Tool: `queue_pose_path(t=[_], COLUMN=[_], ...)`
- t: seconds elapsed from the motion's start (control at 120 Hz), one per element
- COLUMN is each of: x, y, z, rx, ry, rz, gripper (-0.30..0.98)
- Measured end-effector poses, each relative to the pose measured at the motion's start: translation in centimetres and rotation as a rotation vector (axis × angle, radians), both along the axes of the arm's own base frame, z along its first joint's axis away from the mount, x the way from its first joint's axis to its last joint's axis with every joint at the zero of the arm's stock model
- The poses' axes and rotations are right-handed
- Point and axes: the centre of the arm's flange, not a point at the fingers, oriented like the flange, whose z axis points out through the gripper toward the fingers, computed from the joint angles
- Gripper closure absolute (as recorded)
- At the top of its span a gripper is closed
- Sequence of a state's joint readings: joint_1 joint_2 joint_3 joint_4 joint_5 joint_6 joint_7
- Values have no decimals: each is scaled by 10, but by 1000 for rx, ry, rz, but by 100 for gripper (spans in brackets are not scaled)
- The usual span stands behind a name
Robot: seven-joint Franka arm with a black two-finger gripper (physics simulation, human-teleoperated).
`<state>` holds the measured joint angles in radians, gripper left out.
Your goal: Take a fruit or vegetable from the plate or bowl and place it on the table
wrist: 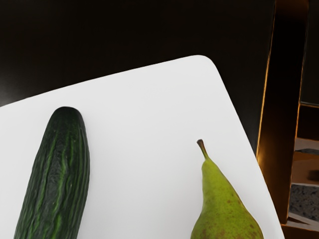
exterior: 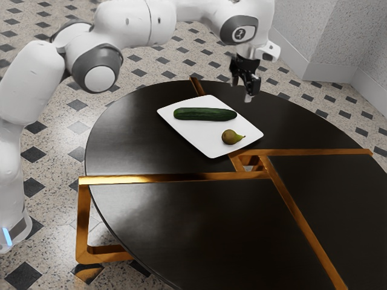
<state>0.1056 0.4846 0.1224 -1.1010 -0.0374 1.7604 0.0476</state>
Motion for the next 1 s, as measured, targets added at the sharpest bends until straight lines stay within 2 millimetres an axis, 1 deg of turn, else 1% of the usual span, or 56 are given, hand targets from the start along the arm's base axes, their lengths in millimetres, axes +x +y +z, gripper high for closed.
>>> queue_pose_path(t=[0.125, 0.183, 0.25, 0.317, 0.4, 0.533, 0.567, 0.642, 0.733, 0.85, 0.933, 1.0], x=[13, 17, 19, 18, 16, 14, 12, -6, -15, -21, -24, -25], y=[-15, -19, -19, -19, -14, -18, -18, -15, -20, -20, -15, -15], z=[-17, -25, -30, -40, -54, -71, -76, -80, -85, -90, -94, -97], rx=[-52, -65, -72, -77, -82, -95, -100, -112, -118, -122, -121, -122], ry=[-21, -23, -20, -2, 28, 63, 75, 107, 131, 146, 156, 160], rz=[-19, -22, -20, -16, -4, -4, -2, 14, 17, 24, 38, 40], gripper=[0, 0, 0, 0, 0, 0, 0, 0, 0, 0, 0, 0])
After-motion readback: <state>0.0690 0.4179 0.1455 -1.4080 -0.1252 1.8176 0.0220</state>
